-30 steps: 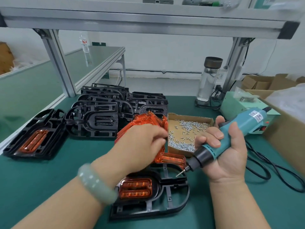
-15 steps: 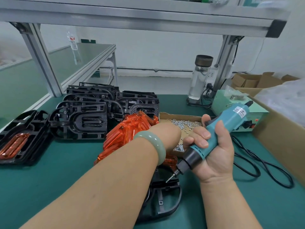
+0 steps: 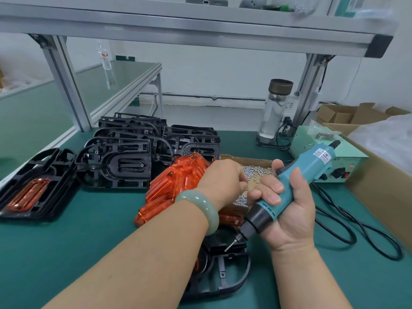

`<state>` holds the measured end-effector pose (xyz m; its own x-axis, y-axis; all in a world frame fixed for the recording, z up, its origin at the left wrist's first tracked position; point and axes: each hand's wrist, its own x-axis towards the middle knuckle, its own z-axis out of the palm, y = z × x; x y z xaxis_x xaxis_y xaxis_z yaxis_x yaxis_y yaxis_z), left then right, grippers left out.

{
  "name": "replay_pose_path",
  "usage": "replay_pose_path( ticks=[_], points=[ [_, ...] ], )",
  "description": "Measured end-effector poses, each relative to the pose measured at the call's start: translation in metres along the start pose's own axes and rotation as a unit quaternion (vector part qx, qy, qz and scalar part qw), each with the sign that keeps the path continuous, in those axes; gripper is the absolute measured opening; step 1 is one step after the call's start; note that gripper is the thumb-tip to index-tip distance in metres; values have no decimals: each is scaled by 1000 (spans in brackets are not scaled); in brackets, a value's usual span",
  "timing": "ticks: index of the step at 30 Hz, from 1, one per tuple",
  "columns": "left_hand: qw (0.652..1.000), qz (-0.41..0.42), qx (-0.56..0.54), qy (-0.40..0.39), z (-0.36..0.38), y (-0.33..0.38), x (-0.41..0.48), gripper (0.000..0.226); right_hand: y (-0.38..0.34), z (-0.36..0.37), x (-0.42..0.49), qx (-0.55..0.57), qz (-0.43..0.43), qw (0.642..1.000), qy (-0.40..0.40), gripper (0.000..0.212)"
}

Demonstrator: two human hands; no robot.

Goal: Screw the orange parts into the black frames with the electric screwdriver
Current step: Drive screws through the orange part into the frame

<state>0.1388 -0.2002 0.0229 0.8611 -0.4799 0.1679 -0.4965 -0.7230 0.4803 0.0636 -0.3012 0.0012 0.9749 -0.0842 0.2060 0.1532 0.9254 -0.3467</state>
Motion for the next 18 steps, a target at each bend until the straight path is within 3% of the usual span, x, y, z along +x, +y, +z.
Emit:
replay_pose_path(
  ticks=[5, 8, 12, 14, 18],
  points=[
    [981, -36, -162, 104, -26, -4, -21, 14, 1, 1, 0, -10, 4, 1000, 5, 54],
    [958, -59, -244, 141, -43, -12, -45, 15, 4, 2, 0, -22, -10, 999, 30, 25],
    [932, -91, -303, 178, -53, -31, -85, 27, 10, 5, -1, -28, -27, 998, 50, 19],
    [906, -117, -355, 200, -49, -43, -102, 33, 14, 6, -1, -29, -37, 997, 56, 18],
    [819, -180, -494, 232, -26, -63, -135, 35, 27, 10, -3, -31, -55, 995, 74, 16]
  ],
)
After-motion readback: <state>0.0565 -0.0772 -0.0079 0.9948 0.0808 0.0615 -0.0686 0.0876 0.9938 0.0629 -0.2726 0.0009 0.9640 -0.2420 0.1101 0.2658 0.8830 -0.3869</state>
